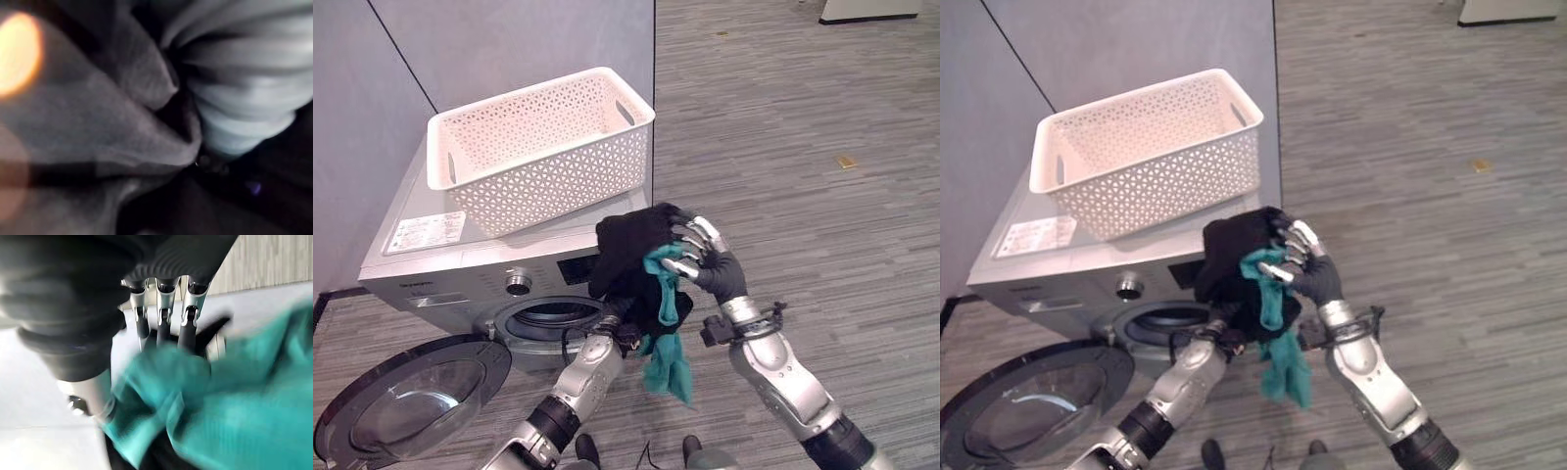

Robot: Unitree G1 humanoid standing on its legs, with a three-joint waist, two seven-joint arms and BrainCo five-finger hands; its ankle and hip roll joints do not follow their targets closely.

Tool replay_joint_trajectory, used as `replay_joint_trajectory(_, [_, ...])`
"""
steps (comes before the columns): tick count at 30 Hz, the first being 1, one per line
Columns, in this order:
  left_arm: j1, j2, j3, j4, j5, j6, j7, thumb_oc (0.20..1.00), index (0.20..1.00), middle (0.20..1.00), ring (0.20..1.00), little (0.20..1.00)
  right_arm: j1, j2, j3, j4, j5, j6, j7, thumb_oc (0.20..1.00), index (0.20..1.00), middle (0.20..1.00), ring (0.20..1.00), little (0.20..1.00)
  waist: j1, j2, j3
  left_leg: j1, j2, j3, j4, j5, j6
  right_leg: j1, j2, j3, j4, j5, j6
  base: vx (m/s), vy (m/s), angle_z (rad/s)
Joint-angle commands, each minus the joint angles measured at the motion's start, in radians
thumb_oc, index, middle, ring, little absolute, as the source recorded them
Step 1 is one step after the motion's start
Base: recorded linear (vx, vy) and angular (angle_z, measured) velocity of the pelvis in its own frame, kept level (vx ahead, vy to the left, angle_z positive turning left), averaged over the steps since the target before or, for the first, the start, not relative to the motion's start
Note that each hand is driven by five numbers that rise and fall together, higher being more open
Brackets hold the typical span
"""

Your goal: Grab the laundry basket,head to the washer,open it,put in the laundry and shut it.

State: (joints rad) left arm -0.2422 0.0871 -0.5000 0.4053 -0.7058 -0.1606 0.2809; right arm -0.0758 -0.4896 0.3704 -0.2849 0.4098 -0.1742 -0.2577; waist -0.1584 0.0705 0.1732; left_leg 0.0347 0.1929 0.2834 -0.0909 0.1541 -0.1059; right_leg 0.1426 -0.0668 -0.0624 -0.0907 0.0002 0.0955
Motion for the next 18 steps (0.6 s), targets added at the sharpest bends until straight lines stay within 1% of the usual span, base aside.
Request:
replay_joint_trajectory(1, [-0.045,-0.009,0.009,0.002,0.037,-0.091,-0.036,0.2,0.2,0.2,0.2,0.2,0.016,-0.007,-0.066,-0.103,0.018,-0.11,0.048,1.0,1.0,1.0,1.0,1.0,0.011,-0.036,-0.066,-0.013,0.065,0.015,0.016,0.008,-0.05,-0.006,-0.004,-0.04,0.003,-0.091,-0.011,0.0,0.0,0.0])
replay_joint_trajectory(3, [-0.016,0.003,0.027,-0.012,0.038,-0.088,-0.056,0.2,0.2,0.2,0.2,0.2,0.059,-0.008,-0.111,-0.103,0.046,-0.119,0.07,1.0,1.0,1.0,1.0,1.0,0.012,-0.038,-0.068,-0.013,0.063,0.014,0.017,0.005,-0.049,-0.004,-0.005,-0.043,0.003,-0.091,-0.01,0.04,-0.01,0.02])
replay_joint_trajectory(4, [0.029,0.027,0.054,-0.036,0.044,-0.081,-0.082,0.2,0.2,0.2,0.2,0.2,0.109,0.011,-0.176,-0.096,0.079,-0.128,0.073,1.0,1.0,1.0,1.0,1.0,0.012,-0.04,-0.068,-0.012,0.061,0.012,0.018,0.001,-0.048,-0.003,-0.006,-0.047,0.003,-0.092,-0.008,0.04,-0.013,0.02])
replay_joint_trajectory(5, [0.03,0.028,0.053,-0.037,0.044,-0.08,-0.082,0.2,0.2,0.2,0.2,0.2,0.111,0.011,-0.176,-0.097,0.079,-0.128,0.073,1.0,1.0,1.0,1.0,1.0,0.012,-0.04,-0.069,-0.012,0.061,0.012,0.018,0.001,-0.048,-0.003,-0.006,-0.047,0.003,-0.092,-0.008,0.04,-0.012,0.01])
replay_joint_trajectory(7, [0.074,0.045,0.076,-0.054,0.051,-0.076,-0.095,0.2,0.2,0.2,0.2,0.2,0.148,0.025,-0.24,-0.094,0.059,-0.13,0.048,1.0,1.0,1.0,1.0,1.0,0.012,-0.041,-0.068,-0.012,0.06,0.01,0.018,-0.002,-0.046,-0.002,-0.006,-0.049,0.004,-0.093,-0.008,0.02,0.0,-0.01])
replay_joint_trajectory(9, [0.126,0.069,0.106,-0.08,0.073,-0.069,-0.105,0.2,0.2,0.2,0.2,0.2,0.178,0.038,-0.309,-0.087,0.007,-0.121,0.012,1.0,1.0,1.0,1.0,1.0,0.014,-0.041,-0.065,-0.013,0.058,0.008,0.02,-0.005,-0.043,-0.003,-0.006,-0.048,0.007,-0.094,-0.008,0.04,0.001,0.0])
replay_joint_trajectory(10, [0.151,0.08,0.127,-0.097,0.083,-0.071,-0.109,0.2,0.2,0.2,0.2,0.2,0.192,0.039,-0.352,-0.075,-0.042,-0.113,-0.017,1.0,1.0,1.0,1.0,1.0,0.014,-0.041,-0.062,-0.014,0.058,0.008,0.021,-0.007,-0.042,-0.005,-0.007,-0.048,0.008,-0.094,-0.008,0.04,-0.002,0.01])
replay_joint_trajectory(11, [0.203,0.091,0.155,-0.122,0.079,-0.07,-0.126,0.2,0.2,0.2,0.2,0.2,0.231,0.043,-0.421,-0.044,-0.146,-0.086,-0.061,1.0,1.0,1.0,1.0,1.0,0.016,-0.041,-0.056,-0.015,0.058,0.007,0.023,-0.01,-0.04,-0.006,-0.008,-0.05,0.009,-0.095,-0.007,0.03,-0.008,0.0])
replay_joint_trajectory(12, [0.227,0.096,0.167,-0.132,0.076,-0.072,-0.137,0.2,0.2,0.2,0.2,0.2,0.249,0.048,-0.451,-0.023,-0.183,-0.076,-0.082,1.0,1.0,1.0,1.0,1.0,0.019,-0.042,-0.053,-0.017,0.057,0.006,0.024,-0.011,-0.039,-0.007,-0.008,-0.051,0.009,-0.095,-0.007,0.0,0.0,0.0])
replay_joint_trajectory(15, [0.295,0.104,0.195,-0.149,0.067,-0.068,-0.167,0.2,0.2,0.2,0.2,0.2,0.307,0.063,-0.507,0.046,-0.249,-0.05,-0.109,1.0,1.0,1.0,1.0,1.0,0.03,-0.045,-0.039,-0.032,0.057,-0.001,0.031,-0.014,-0.036,-0.015,-0.01,-0.059,0.011,-0.095,-0.006,-0.01,-0.008,0.0])
replay_joint_trajectory(17, [0.316,0.103,0.199,-0.143,0.054,-0.066,-0.175,0.2,0.2,0.2,0.2,0.2,0.322,0.079,-0.519,0.111,-0.259,-0.043,-0.13,1.0,1.0,1.0,1.0,1.0,0.035,-0.048,-0.022,-0.052,0.056,-0.009,0.038,-0.013,-0.034,-0.027,-0.01,-0.064,0.014,-0.094,-0.006,-0.05,-0.021,0.01])
replay_joint_trajectory(18, [0.316,0.103,0.199,-0.143,0.054,-0.066,-0.176,0.2,0.2,0.2,0.2,0.2,0.321,0.079,-0.518,0.113,-0.259,-0.044,-0.13,1.0,1.0,1.0,1.0,1.0,0.035,-0.048,-0.023,-0.054,0.056,-0.01,0.04,-0.014,-0.034,-0.028,-0.01,-0.065,0.014,-0.094,-0.006,-0.11,-0.014,0.05])
